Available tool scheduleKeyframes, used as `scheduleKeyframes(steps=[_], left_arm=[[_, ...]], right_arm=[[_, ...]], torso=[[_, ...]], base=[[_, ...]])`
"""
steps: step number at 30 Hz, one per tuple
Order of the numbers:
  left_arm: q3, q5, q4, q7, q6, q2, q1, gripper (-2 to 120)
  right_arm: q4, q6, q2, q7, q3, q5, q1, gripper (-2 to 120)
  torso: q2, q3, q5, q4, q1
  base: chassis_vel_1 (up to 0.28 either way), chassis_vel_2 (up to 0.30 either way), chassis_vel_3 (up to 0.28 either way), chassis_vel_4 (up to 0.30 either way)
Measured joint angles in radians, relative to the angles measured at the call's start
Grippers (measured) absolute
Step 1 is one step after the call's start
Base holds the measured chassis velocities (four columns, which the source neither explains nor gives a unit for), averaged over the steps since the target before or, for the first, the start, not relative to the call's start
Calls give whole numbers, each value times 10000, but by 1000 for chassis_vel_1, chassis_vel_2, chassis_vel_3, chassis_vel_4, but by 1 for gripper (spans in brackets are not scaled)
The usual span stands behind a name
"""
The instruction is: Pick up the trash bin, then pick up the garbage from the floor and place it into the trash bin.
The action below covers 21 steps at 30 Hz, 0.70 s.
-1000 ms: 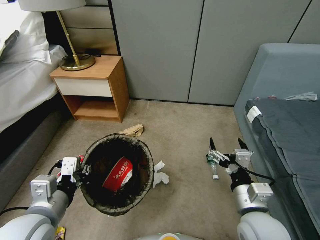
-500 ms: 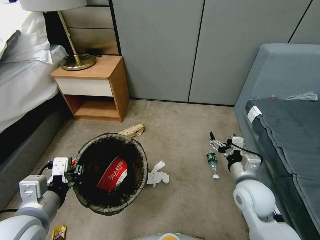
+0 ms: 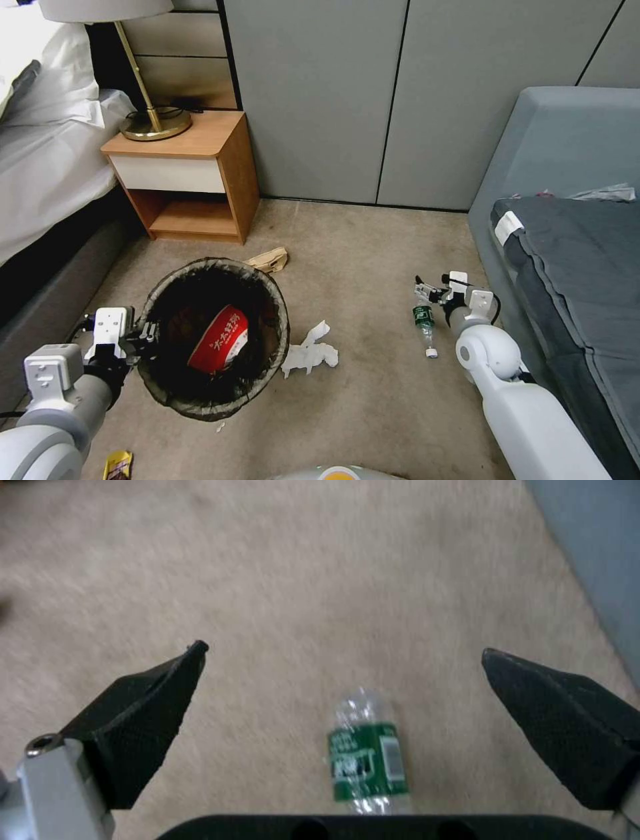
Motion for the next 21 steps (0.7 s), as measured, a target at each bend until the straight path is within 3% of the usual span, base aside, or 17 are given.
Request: scheduleKeyframes(steps=[7, 21], left_arm=[[56, 5, 0, 0, 0, -42, -1, 1], [63, 52, 0, -6, 0, -156, 52, 1]], right_arm=[[-1377, -333, 26, -41, -274, 635, 448, 100], [-2791, -24, 549, -257, -697, 168, 928, 100]], torso=[[0, 0, 1, 0, 0], [0, 0, 0, 0, -1]], base=[[0, 0, 0, 0], [0, 0, 0, 0]])
